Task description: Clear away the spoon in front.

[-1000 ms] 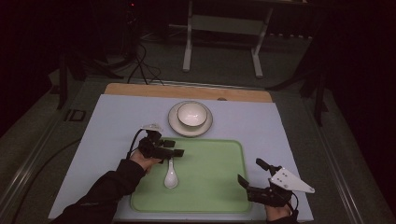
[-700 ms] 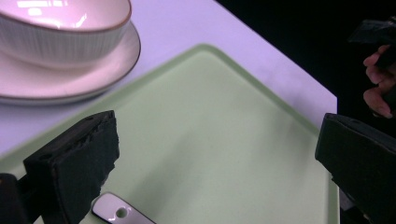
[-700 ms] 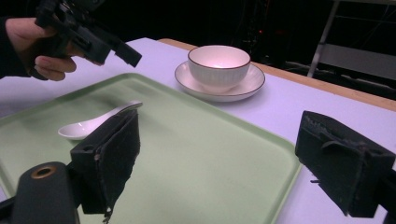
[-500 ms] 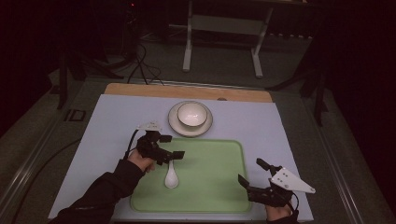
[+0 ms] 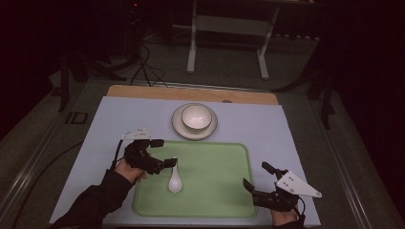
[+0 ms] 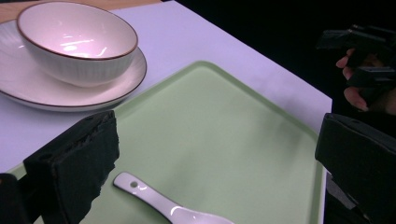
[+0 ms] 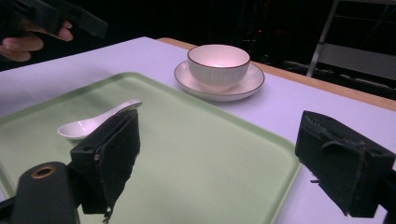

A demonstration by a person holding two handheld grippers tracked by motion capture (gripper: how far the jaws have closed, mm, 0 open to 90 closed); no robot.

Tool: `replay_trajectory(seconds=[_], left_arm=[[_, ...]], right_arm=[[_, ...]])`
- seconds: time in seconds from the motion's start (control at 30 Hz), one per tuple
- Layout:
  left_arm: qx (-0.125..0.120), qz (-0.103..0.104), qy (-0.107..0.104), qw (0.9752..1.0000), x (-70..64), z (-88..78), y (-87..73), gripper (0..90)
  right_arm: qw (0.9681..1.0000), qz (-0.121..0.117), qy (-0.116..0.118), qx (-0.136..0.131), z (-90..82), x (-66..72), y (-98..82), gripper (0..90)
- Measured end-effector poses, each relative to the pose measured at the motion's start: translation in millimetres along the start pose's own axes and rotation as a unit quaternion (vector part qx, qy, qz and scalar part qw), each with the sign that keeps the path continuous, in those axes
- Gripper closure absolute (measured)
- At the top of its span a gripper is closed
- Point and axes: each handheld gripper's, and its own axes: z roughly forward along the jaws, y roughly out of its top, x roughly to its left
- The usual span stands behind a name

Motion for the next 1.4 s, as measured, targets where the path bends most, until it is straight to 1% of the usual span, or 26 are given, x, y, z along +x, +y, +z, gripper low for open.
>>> replay_trajectory(seconds=[0.03, 0.1, 0.17, 0.23, 0.37, 0.63, 0.7, 0.73, 0.87, 0.97, 1.0, 1.17, 1.27, 1.4], left_arm=[[-0.003, -0.003, 0.004, 1.0, -0.3, -1.9, -1.0, 0.0], [-0.005, -0.009, 0.001, 0.9999, 0.1, -5.6, -3.8, 0.0], [-0.001, -0.003, 0.007, 1.0, -0.4, -8.1, -7.0, 0.0], [0.001, 0.001, 0.008, 1.0, -1.0, -10.5, -10.5, 0.0], [-0.005, -0.001, 0.019, 0.9998, -2.1, -17.2, -19.6, 0.0], [-0.004, 0.0, 0.027, 0.9996, -3.8, -29.2, -35.1, 0.0], [-0.004, 0.0, 0.027, 0.9996, -3.8, -29.2, -35.1, 0.0], [-0.01, -0.004, 0.035, 0.9993, -4.2, -33.3, -42.4, 0.0], [-0.009, -0.002, 0.044, 0.999, -5.4, -36.8, -51.4, 0.0], [-0.019, -0.004, 0.046, 0.9987, -5.5, -40.3, -56.3, 0.0], [-0.023, -0.002, 0.047, 0.9986, -5.2, -41.3, -57.4, 0.0], [-0.026, 0.002, 0.05, 0.9984, -6.1, -41.2, -61.2, 0.0], [-0.017, 0.006, 0.05, 0.9986, -6.8, -36.5, -64.6, 0.0], [-0.013, 0.014, 0.049, 0.9986, -8.5, -31.6, -68.3, 0.0]], right_arm=[[1.0, 0.001, 0.0, 0.0, 0.0, -0.1, -0.1, 13.7], [1.0, 0.001, -0.001, 0.0, -0.1, -0.1, -0.1, 13.7], [1.0, 0.001, -0.001, 0.0, -0.2, -0.2, -0.1, 13.7], [1.0, 0.001, -0.001, 0.0, -0.1, -0.1, -0.1, 13.7], [1.0, 0.001, -0.001, 0.0, -0.1, -0.1, -0.1, 13.7], [1.0, 0.0, -0.001, 0.001, 0.3, 0.0, -0.2, 13.7], [1.0, 0.0, -0.001, 0.001, 0.5, 0.0, -0.2, 13.7], [1.0, -0.002, -0.001, 0.001, 0.5, 0.3, -0.2, 13.7], [1.0, -0.003, -0.001, 0.002, 0.8, 0.2, -0.3, 13.7], [1.0, -0.003, 0.0, 0.001, 0.8, 0.1, -0.3, 13.7], [1.0, -0.003, 0.0, 0.002, 0.9, 0.1, -0.4, 13.7], [1.0, -0.003, 0.002, 0.003, 1.1, 0.5, -0.4, 13.7], [1.0, -0.001, 0.001, 0.004, 1.5, 0.2, -0.3, 13.7], [1.0, -0.004, 0.003, 0.005, 2.1, 1.2, -0.4, 13.7]])
